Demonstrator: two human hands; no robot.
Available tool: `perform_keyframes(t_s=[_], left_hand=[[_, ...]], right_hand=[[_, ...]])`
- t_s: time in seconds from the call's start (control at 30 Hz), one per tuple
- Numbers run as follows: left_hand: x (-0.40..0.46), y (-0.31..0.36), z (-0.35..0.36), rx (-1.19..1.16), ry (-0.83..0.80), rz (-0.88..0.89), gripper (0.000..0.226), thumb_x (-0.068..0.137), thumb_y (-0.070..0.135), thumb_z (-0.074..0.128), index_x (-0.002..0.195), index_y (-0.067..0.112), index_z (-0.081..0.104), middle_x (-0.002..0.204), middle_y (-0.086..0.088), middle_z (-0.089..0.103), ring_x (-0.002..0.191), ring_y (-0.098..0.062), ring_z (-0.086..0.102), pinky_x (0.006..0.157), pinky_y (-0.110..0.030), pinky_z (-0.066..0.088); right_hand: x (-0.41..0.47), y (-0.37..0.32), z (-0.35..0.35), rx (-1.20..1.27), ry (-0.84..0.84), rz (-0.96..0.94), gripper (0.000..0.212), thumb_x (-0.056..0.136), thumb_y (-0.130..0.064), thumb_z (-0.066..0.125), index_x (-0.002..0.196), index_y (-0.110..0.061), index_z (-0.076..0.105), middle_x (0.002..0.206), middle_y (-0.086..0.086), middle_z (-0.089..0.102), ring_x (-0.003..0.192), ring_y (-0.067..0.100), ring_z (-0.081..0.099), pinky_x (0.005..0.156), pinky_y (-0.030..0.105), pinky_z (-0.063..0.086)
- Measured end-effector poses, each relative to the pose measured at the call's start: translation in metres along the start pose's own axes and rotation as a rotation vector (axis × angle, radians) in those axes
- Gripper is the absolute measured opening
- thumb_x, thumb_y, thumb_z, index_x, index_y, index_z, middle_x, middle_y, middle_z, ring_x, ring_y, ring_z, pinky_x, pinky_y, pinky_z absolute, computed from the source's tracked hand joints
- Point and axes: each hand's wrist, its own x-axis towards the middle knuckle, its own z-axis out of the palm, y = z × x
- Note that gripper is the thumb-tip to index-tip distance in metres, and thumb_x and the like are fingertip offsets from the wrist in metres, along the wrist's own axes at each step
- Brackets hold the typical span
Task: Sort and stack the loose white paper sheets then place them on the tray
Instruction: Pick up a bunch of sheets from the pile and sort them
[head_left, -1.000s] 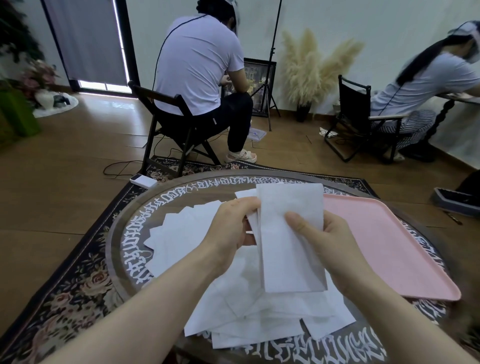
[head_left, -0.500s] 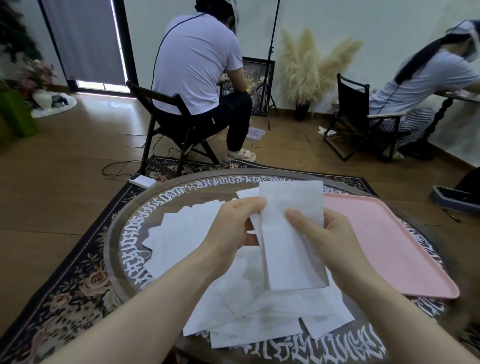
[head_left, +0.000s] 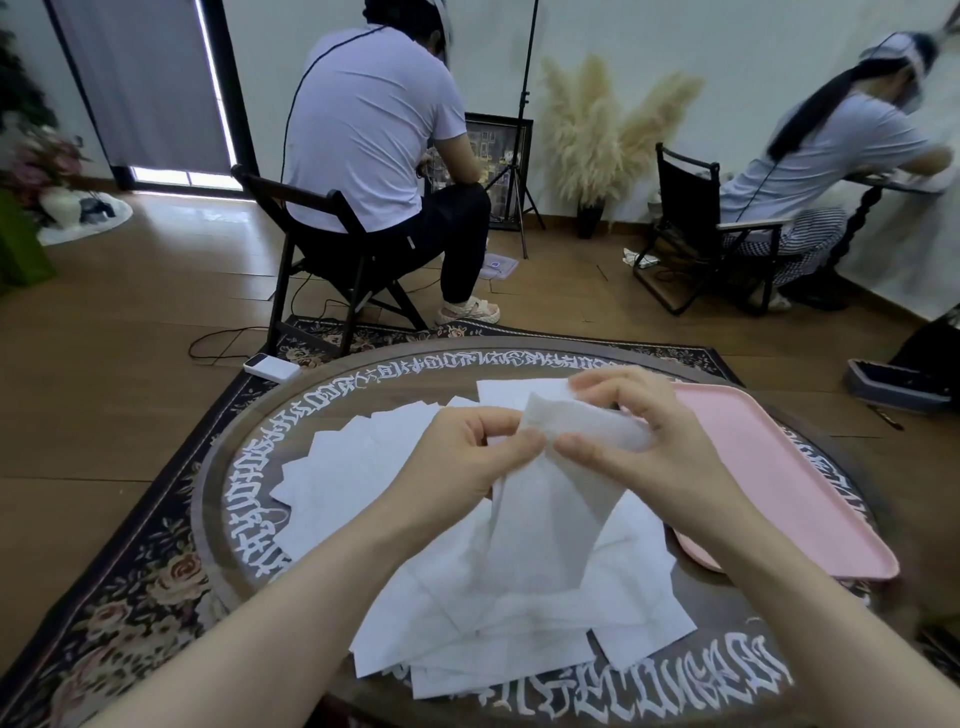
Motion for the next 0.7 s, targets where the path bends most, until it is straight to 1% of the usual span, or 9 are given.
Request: perform_keyframes(t_s=[0.07,0.13,0.27,0.4,0.47,0.53,0.6,0.63,0.7], left_hand=[[0.000,0.000,-0.002,-0.009,0.017,0.010,0.018,0.094,0.013,0.062,0.090,0.019,0.079,0.083,-0.008,0.076,0.071,-0.015,0.071,0.060,-0.028,0.056],[0.001,0.001,-0.004,-0.048,0.039,0.017,0.018,0.093,0.013,0.062,0.089,0.020,0.079,0.084,-0.006,0.077,0.072,-0.015,0.072,0.059,-0.027,0.058],[0.003,0.000,-0.005,-0.127,0.100,0.025,0.015,0.093,0.013,0.061,0.100,0.017,0.074,0.090,-0.006,0.077,0.073,-0.015,0.072,0.054,-0.026,0.055],[0.005,-0.001,-0.001,-0.137,0.169,0.027,0.024,0.101,0.026,0.050,0.112,0.037,0.068,0.094,0.009,0.075,0.072,-0.006,0.068,0.052,-0.021,0.051],[0.006,-0.001,-0.001,-0.145,0.195,0.031,0.036,0.103,0.023,0.047,0.130,0.047,0.052,0.095,0.013,0.073,0.071,-0.003,0.067,0.053,-0.019,0.050],[0.006,-0.002,0.000,-0.165,0.196,0.050,0.063,0.100,0.016,0.053,0.149,0.043,0.026,0.093,0.010,0.073,0.068,-0.005,0.066,0.051,-0.019,0.049],[0.005,-0.003,0.001,-0.197,0.204,0.065,0.080,0.095,0.010,0.059,0.155,0.035,0.012,0.093,0.007,0.076,0.066,-0.005,0.067,0.050,-0.017,0.047],[0.005,-0.003,0.002,-0.204,0.217,0.078,0.079,0.094,0.008,0.061,0.155,0.031,0.016,0.094,0.005,0.077,0.065,-0.004,0.067,0.049,-0.015,0.047],[0.005,-0.002,0.006,-0.164,0.229,0.138,0.058,0.093,0.005,0.063,0.144,0.025,0.044,0.094,0.003,0.077,0.067,-0.004,0.068,0.050,-0.013,0.046]], right_hand=[[0.001,0.003,-0.001,0.180,-0.022,0.098,0.026,0.065,-0.037,0.081,0.081,-0.019,0.070,0.110,-0.008,0.068,0.110,0.013,0.060,0.090,0.033,0.049],[0.001,0.007,-0.003,0.408,-0.054,0.223,0.034,0.063,-0.028,0.083,0.093,-0.016,0.072,0.110,0.001,0.071,0.100,0.017,0.068,0.075,0.026,0.056],[-0.001,0.015,-0.002,0.563,-0.208,0.360,0.046,0.072,-0.022,0.077,0.116,-0.013,0.069,0.115,0.004,0.073,0.106,0.019,0.070,0.086,0.032,0.057],[-0.001,0.017,0.004,0.588,-0.133,0.353,0.037,0.072,-0.021,0.074,0.107,-0.011,0.073,0.103,0.004,0.077,0.092,0.016,0.073,0.070,0.019,0.055],[-0.001,0.018,0.005,0.620,-0.070,0.336,0.035,0.071,-0.018,0.074,0.105,-0.009,0.073,0.101,0.006,0.077,0.088,0.016,0.073,0.067,0.020,0.055],[0.000,0.019,0.007,0.642,-0.021,0.323,0.037,0.070,-0.018,0.074,0.106,-0.009,0.072,0.104,0.007,0.076,0.092,0.020,0.073,0.074,0.026,0.059],[-0.001,0.019,0.009,0.647,0.012,0.311,0.039,0.070,-0.018,0.075,0.108,-0.009,0.072,0.107,0.008,0.075,0.096,0.022,0.072,0.080,0.029,0.059],[-0.001,0.018,0.010,0.648,0.021,0.305,0.040,0.070,-0.019,0.075,0.108,-0.010,0.072,0.107,0.008,0.075,0.096,0.021,0.072,0.080,0.029,0.059],[-0.002,0.017,0.011,0.654,0.032,0.294,0.041,0.069,-0.020,0.075,0.108,-0.009,0.072,0.107,0.008,0.075,0.096,0.020,0.072,0.077,0.027,0.058]])
